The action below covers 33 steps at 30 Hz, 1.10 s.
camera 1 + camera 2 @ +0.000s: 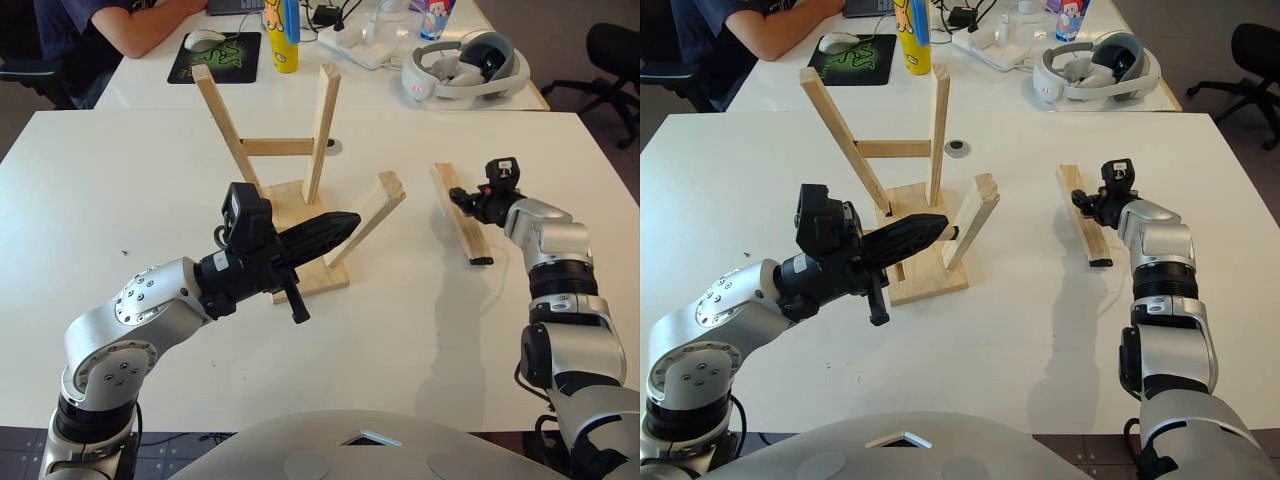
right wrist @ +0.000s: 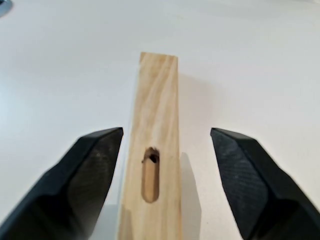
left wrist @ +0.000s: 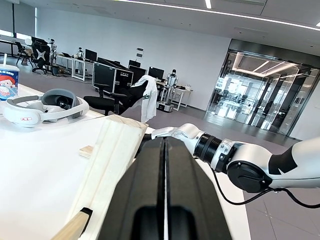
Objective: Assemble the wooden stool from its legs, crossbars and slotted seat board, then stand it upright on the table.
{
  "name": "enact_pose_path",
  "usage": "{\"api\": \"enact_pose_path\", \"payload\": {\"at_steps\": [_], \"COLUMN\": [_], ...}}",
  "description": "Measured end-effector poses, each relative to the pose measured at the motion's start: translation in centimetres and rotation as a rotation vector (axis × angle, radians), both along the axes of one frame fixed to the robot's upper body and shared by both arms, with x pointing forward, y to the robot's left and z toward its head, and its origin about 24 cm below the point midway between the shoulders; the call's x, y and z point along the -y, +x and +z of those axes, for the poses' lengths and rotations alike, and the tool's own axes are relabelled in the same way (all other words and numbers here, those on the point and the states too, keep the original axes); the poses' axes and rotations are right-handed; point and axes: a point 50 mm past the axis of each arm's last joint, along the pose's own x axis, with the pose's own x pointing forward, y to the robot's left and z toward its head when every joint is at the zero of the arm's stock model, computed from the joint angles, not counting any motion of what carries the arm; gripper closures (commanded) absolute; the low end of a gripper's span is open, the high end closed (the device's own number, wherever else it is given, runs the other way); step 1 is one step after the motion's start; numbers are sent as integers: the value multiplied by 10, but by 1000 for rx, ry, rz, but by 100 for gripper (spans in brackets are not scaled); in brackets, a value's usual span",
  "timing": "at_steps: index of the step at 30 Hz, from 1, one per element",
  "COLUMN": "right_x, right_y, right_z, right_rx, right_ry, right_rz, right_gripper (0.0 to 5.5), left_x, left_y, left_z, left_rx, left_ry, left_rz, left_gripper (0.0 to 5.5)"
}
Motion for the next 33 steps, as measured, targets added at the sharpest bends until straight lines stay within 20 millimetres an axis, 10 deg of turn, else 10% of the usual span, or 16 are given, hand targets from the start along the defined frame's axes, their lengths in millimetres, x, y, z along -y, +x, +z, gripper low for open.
{"api": "enact_pose_path", "payload": {"at_steps": [28,33], "right_x": [6,5], "right_y": [-20,-21], "right_z": [-22,-23], "right_rx": [-98,-109], "right_ry": [-94,-90], "right_rz": [13,12], "right_gripper": [224,298], "left_x": [1,1], "left_y": [-1,-1], "left_z": [-1,-1], "left_rx": [-6,-6], "left_ry": [-4,-4], "left_rz": [-4,-3], "left_gripper": [550,550]}}
